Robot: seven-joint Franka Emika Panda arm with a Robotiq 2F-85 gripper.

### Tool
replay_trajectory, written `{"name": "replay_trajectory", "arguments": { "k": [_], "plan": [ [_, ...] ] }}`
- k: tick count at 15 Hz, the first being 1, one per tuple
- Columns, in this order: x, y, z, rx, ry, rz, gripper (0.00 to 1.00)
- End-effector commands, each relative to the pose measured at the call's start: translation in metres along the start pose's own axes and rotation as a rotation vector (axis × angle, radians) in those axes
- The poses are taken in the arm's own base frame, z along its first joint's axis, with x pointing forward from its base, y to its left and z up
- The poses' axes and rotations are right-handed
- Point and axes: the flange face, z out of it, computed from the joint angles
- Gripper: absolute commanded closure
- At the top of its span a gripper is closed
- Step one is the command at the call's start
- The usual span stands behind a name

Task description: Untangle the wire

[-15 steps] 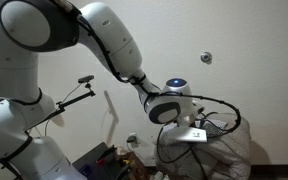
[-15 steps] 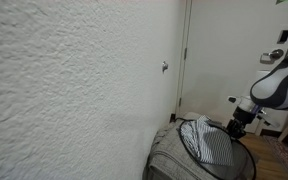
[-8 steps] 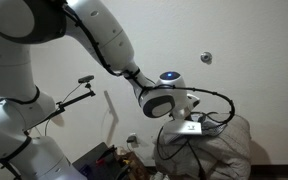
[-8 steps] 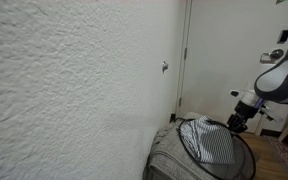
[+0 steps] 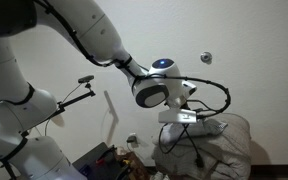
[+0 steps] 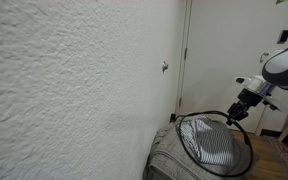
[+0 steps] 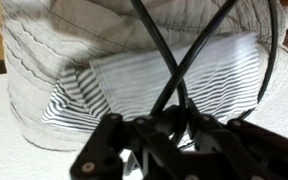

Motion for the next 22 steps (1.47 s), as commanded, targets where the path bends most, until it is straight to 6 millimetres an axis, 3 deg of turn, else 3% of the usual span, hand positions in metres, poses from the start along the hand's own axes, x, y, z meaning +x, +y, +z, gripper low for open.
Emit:
{"name": "replay_trajectory", "arguments": {
  "k": [1, 6, 10, 13, 22],
  "plan": [
    [0.002, -0.009, -0.022, -0.011, 0.021, 0.009, 0.97],
    [0.005, -0.013, -0.036, 0.093, 0.072, -0.018, 0.97],
    [0.006, -0.007, -0.056, 0.182, 0.136, -0.012, 0.97],
    [0.001, 0.004, -0.067, 0.150, 0.193, 0.048, 0.97],
    [-0.003, 0.011, -0.067, 0.181, 0.417, 0.208, 0.97]
  ]
}}
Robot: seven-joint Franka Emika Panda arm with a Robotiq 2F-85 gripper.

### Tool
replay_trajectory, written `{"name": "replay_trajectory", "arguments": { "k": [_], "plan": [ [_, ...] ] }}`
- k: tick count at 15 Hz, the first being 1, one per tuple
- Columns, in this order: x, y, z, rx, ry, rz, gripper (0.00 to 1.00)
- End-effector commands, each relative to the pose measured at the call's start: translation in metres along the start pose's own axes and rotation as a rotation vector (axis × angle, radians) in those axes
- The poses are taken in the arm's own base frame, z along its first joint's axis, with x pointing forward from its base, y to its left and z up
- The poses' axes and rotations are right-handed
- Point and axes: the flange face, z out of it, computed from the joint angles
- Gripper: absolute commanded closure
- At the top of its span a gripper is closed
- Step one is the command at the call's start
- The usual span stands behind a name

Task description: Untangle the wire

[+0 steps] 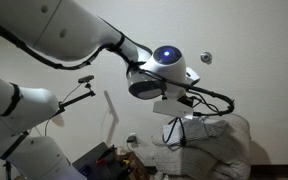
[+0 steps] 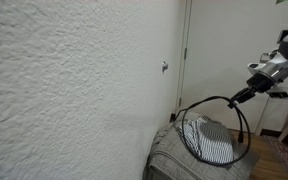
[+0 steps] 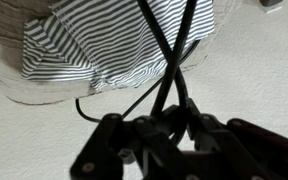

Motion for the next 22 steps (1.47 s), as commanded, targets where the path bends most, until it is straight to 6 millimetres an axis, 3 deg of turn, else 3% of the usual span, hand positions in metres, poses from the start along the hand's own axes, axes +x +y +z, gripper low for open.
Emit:
{"name": "replay_trajectory", "arguments": {
  "k": [1, 5, 10, 19, 22],
  "plan": [
    [0.003, -0.002, -0.001, 0.008, 0.160, 0.046, 0.97],
    [0.003, -0.004, 0.005, -0.013, 0.228, 0.066, 0.97],
    [0.002, -0.014, 0.011, 0.019, 0.188, 0.037, 0.97],
    [0.012, -0.038, -0.014, 0.079, 0.194, -0.023, 0.97],
    [0.014, -0.037, -0.020, 0.084, 0.228, -0.017, 0.97]
  ]
}}
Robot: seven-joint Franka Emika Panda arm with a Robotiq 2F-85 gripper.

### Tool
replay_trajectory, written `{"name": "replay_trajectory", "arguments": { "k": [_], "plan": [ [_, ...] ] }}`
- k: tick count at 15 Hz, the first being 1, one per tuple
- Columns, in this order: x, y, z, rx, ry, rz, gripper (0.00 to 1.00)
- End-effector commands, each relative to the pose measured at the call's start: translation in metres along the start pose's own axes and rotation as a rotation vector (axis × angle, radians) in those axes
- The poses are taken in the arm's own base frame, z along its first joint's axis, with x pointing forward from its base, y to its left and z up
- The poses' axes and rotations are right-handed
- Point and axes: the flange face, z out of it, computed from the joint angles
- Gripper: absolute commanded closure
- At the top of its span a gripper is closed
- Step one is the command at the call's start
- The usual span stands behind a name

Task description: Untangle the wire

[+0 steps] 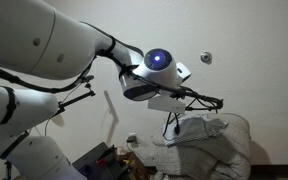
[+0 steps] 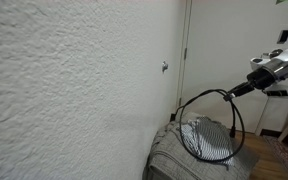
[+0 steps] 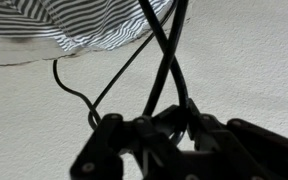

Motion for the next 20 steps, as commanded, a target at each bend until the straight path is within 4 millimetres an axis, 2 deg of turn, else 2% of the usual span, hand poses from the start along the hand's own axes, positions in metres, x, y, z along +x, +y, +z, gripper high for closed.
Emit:
{"name": "replay_trajectory", "arguments": {
  "k": [1, 8, 15, 20],
  "plan": [
    [0.002, -0.006, -0.017, 0.033, 0.070, 0.024, 0.97],
    [-0.010, 0.011, -0.011, 0.093, 0.118, 0.114, 0.97],
    [-0.033, 0.043, -0.013, 0.103, 0.178, 0.220, 0.97],
    [-0.034, 0.049, -0.007, 0.100, 0.220, 0.269, 0.97]
  ]
}}
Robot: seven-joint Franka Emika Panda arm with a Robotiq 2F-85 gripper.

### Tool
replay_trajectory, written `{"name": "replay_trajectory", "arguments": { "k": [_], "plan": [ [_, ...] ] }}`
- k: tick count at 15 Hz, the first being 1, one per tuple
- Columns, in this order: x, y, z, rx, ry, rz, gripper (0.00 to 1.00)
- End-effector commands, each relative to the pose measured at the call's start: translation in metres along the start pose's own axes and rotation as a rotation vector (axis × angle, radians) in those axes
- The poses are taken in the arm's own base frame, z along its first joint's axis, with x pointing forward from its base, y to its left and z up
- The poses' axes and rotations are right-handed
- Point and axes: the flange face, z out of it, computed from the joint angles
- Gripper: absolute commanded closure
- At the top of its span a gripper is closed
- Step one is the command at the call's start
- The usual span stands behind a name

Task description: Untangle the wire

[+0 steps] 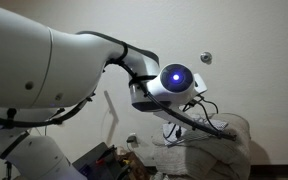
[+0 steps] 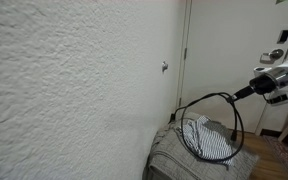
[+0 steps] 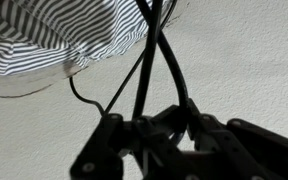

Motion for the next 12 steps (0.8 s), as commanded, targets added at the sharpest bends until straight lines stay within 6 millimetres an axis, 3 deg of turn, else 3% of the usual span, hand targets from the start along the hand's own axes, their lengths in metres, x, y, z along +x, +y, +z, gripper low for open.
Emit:
{"name": "replay_trajectory", "arguments": {
  "k": [1, 8, 12],
  "plan": [
    [0.001, 0.003, 0.004, 0.063, 0.136, 0.050, 0.97],
    [-0.015, 0.013, 0.040, 0.073, 0.160, 0.116, 0.97],
    [-0.017, 0.025, 0.045, 0.097, 0.168, 0.159, 0.97]
  ]
}}
